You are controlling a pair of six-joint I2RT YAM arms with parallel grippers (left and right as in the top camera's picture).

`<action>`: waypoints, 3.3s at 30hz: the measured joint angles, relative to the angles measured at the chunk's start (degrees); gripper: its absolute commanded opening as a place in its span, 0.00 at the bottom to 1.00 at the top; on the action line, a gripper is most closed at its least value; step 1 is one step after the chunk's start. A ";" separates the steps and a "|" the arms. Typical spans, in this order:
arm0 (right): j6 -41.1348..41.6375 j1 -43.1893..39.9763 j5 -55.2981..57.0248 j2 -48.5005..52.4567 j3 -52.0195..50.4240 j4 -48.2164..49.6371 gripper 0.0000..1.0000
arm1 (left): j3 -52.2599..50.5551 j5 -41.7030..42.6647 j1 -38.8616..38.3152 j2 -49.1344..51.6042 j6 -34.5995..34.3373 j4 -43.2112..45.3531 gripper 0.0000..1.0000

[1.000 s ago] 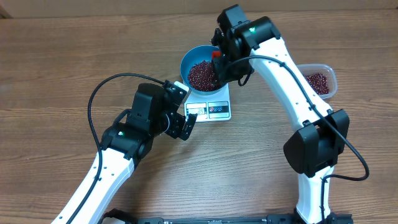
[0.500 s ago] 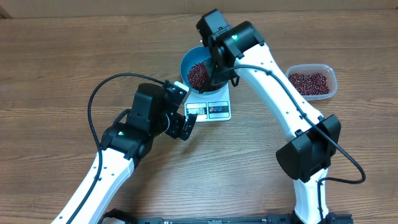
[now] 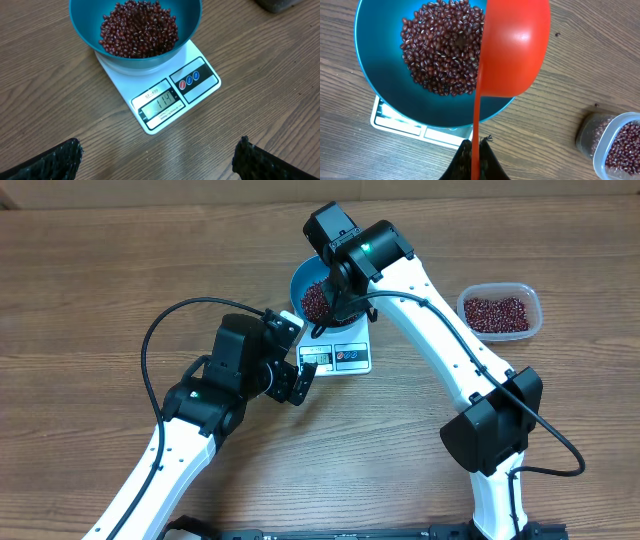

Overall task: Scoop item into bowl and weigh 150g on scale
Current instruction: 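Tilt the scoop over the blue bowl to pour beans, then move the empty scoop back to the bean tub with the right gripper, then dip the red scoop into the beans a fifth time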

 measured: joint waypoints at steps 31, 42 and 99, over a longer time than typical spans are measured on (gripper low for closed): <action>-6.45 -32.89 -21.31 -10.69 0.59 -10.25 0.04 | 0.00 0.00 0.00 0.00 0.00 0.00 0.99; -8.79 -44.50 -20.74 -10.73 -11.93 -8.92 0.04 | 0.00 0.00 0.00 0.00 0.00 -0.02 1.00; -20.61 -44.30 -33.94 -4.83 -31.17 5.70 0.04 | 0.00 0.00 0.00 0.00 0.00 0.00 1.00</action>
